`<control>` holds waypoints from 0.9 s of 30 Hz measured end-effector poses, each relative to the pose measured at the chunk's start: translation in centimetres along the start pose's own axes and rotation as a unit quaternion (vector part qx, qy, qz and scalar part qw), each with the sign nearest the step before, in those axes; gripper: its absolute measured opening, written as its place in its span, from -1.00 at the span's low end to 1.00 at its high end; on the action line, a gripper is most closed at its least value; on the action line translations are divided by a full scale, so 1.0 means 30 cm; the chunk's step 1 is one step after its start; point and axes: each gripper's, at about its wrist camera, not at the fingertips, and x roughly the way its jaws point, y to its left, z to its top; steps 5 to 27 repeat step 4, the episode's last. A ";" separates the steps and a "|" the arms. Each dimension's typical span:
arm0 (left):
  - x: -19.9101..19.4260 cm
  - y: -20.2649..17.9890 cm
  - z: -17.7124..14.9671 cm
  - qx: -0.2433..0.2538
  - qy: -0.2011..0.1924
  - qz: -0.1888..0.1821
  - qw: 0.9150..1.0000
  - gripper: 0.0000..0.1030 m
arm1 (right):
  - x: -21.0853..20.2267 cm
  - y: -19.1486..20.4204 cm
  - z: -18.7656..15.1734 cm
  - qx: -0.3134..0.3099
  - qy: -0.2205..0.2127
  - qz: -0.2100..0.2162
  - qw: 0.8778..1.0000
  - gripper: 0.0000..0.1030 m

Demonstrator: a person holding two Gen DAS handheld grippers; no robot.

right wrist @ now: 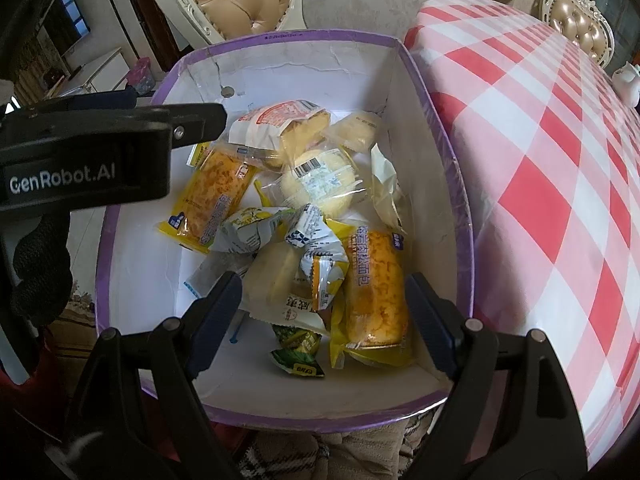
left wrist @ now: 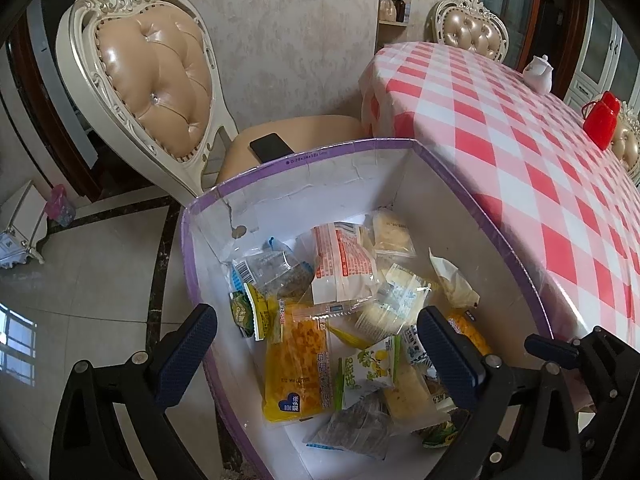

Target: Organize snacks

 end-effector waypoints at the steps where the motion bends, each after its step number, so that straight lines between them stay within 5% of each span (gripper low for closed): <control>1: -0.002 -0.001 -0.002 0.000 -0.004 0.000 1.000 0.96 | 0.000 -0.006 0.001 0.003 0.000 0.000 1.000 0.66; 27: -0.005 -0.009 -0.006 0.008 -0.012 0.008 1.000 0.96 | 0.002 -0.021 0.002 0.012 0.002 0.001 1.000 0.66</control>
